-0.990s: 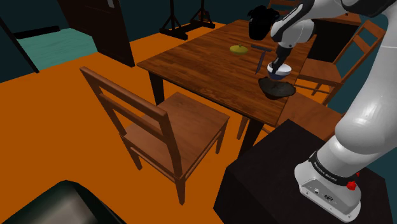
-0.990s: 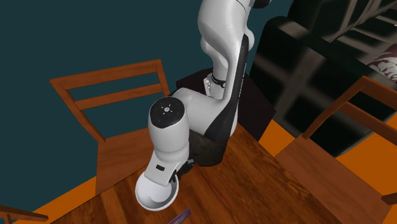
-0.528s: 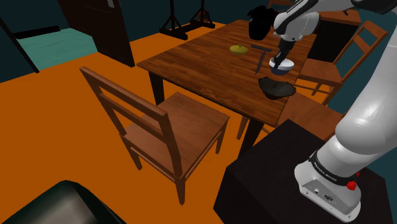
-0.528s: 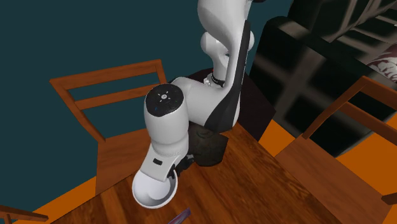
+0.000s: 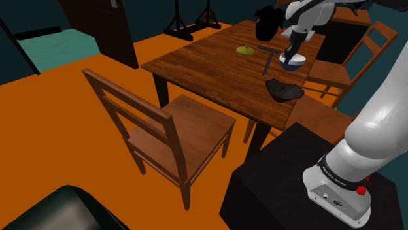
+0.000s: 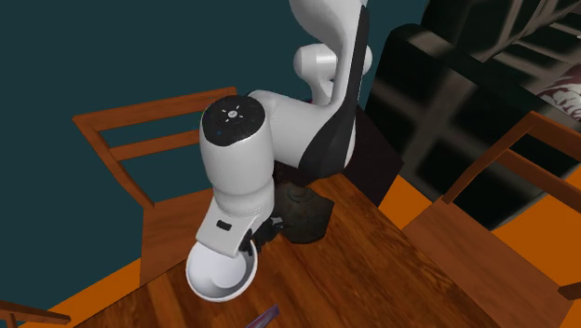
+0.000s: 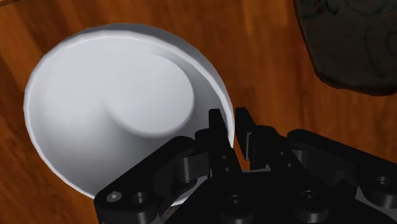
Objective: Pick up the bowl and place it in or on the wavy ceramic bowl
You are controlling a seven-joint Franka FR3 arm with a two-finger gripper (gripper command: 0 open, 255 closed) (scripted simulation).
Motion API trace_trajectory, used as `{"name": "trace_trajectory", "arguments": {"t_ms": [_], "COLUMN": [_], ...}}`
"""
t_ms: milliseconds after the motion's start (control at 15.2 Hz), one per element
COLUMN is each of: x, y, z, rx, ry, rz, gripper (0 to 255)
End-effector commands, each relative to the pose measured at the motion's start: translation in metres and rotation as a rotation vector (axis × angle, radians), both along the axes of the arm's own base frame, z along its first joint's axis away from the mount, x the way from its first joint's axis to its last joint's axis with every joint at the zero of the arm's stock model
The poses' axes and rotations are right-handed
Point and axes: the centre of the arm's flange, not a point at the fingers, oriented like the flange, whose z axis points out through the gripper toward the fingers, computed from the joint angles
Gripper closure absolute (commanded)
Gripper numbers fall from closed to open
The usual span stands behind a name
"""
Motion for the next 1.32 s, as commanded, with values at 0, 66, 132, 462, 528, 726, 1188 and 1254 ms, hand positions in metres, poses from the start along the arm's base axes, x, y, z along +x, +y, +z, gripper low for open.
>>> {"name": "trace_trajectory", "arguments": {"t_ms": [0,66,132,462,528,726,1188,1254], "x": [0.000,0.000,0.000,0.000,0.000,0.000,-0.043,-0.049], "y": [0.000,0.000,0.000,0.000,0.000,0.000,0.081,0.093], "z": [0.010,0.016,0.021,0.047,0.053,0.067,0.081,0.083], "rx": [0.000,0.000,0.000,0.000,0.000,0.000,0.000,0.000], "ry": [0.000,0.000,0.000,0.000,0.000,0.000,0.000,0.000], "rz": [0.000,0.000,0.000,0.000,0.000,0.000,0.000,0.000], "gripper": [255,255,255,255,255,255,255,255]}}
